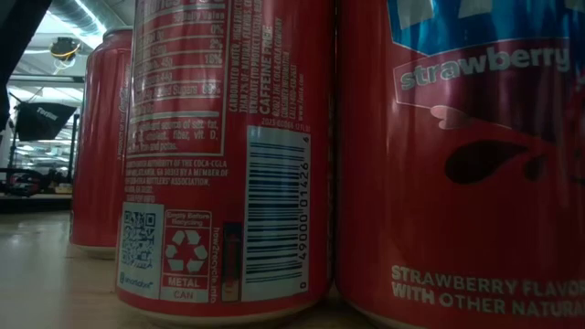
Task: Sort soda cans
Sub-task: Put the blue soda can into the left transparent bin
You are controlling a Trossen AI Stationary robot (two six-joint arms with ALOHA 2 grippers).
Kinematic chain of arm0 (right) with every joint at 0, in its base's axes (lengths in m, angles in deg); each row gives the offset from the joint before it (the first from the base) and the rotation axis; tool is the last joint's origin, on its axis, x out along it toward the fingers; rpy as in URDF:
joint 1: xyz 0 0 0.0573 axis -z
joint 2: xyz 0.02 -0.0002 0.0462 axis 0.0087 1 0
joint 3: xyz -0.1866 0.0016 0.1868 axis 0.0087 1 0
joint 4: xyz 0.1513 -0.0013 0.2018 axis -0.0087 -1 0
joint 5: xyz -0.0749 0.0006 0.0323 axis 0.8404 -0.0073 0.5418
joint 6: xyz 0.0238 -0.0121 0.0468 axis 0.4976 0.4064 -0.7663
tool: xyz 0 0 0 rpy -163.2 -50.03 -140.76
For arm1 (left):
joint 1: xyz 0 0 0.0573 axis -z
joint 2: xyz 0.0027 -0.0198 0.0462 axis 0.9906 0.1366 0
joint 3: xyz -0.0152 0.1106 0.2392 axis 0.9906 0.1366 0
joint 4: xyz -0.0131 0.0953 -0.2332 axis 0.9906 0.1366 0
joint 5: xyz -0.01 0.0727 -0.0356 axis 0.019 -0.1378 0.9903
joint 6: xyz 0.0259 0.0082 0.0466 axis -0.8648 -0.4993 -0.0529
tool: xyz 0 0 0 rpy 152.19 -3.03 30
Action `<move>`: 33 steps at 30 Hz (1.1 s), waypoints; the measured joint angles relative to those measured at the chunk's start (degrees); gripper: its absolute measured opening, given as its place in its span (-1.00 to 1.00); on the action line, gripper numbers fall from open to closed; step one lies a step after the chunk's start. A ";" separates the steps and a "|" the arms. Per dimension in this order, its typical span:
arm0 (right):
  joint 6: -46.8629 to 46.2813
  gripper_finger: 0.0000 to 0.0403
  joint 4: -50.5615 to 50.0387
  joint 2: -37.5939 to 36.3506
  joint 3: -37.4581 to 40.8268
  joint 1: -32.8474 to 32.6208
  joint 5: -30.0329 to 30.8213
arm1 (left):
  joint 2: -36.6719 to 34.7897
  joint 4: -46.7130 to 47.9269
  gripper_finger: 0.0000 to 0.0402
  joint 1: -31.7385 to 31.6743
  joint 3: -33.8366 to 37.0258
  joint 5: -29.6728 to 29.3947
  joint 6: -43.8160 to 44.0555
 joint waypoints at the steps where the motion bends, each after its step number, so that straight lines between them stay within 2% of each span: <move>1: 0.10 0.82 0.00 0.00 0.00 0.00 0.00 | 0.00 -0.02 0.17 -0.05 0.02 -0.66 -0.02; 5: 0.16 0.82 0.00 0.00 0.00 -0.02 0.00 | 0.00 -0.03 0.19 -0.70 0.02 -3.83 -0.18; 33: 0.30 0.82 -0.92 0.00 -0.02 -0.01 0.48 | -0.02 -0.31 0.21 -2.19 0.07 -3.51 1.96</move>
